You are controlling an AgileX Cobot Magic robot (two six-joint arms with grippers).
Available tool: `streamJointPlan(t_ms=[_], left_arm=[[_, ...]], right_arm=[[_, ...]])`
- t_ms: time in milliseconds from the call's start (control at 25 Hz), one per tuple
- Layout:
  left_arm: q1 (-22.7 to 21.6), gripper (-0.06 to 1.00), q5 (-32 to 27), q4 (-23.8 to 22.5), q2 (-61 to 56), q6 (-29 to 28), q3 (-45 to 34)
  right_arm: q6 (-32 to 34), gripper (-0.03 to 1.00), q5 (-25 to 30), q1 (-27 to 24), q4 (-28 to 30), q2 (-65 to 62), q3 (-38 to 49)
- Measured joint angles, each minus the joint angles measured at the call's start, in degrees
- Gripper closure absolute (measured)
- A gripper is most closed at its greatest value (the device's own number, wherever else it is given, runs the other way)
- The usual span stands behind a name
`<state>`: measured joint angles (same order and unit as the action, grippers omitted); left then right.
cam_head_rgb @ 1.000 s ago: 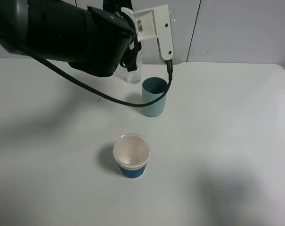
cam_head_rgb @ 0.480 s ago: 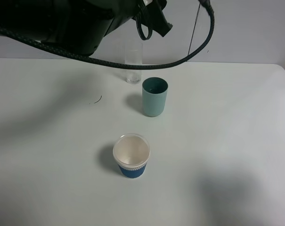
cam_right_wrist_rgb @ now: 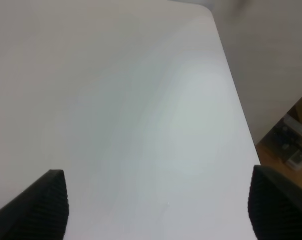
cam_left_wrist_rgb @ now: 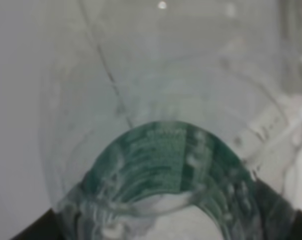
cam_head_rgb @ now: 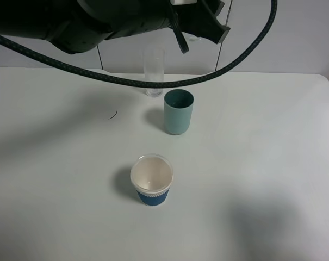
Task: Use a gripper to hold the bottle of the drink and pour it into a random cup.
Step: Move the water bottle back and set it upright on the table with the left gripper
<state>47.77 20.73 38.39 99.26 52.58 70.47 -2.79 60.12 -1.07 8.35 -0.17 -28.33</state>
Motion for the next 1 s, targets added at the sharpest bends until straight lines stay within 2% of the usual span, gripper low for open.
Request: streamJointPlan(t_ms=[160,240,360,480,600,880,1000], left_arm=[[-3.43,0.42,-8.64,-9.40,-0.75,-9.57,0.00],[-4.80,0.42,-12.71,-16.65,-1.12,-16.61,0.00],[-7.02,0.42,-16.61,-25.78,-1.30,-26.93,0.00],[-9.45,0.42,-19.74,-31.92,-1.37,-34.07,0.00],[-11.81,0.42,-19.46,-34.55,-1.61,-36.50,-1.76],[-16.46,0.42,-7.24,-35.04,-2.07,-36.88,-13.40],[-18.56,0.42,-3.81,-35.04,-2.11,-36.88,-17.47]], right_arm=[[0.00,0.23,0.00,0.00,0.00,0.00,0.00],[0.00,0.23,0.00,0.00,0.00,0.00,0.00],[0.00,0.23,0.00,0.00,0.00,0.00,0.00],[0.00,0.23,0.00,0.00,0.00,0.00,0.00],[0.00,0.23,0.00,0.00,0.00,0.00,0.00],[0.00,0.23,0.00,0.00,0.00,0.00,0.00],[0.00,0.23,0.00,0.00,0.00,0.00,0.00]])
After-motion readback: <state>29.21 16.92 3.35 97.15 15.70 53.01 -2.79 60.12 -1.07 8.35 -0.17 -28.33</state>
